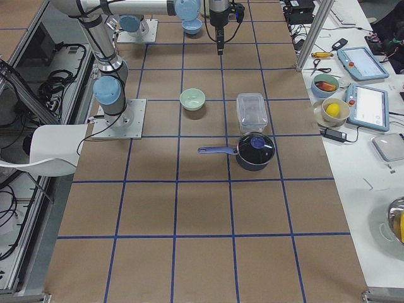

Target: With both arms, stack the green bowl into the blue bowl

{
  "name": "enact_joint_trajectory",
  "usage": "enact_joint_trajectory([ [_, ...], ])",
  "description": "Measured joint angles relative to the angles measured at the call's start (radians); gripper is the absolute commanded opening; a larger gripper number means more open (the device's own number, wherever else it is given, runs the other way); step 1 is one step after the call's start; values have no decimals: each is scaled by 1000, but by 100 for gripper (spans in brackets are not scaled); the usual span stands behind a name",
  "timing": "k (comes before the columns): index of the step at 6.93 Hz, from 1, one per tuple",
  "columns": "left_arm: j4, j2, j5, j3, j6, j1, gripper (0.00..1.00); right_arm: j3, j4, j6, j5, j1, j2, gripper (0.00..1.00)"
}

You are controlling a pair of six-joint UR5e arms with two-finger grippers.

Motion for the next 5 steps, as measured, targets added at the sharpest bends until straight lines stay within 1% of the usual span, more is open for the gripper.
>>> enact_joint_trajectory([
  [5,-6,6,-4,-3,-11,-5,100,0,1,0,0,-1,1,100],
])
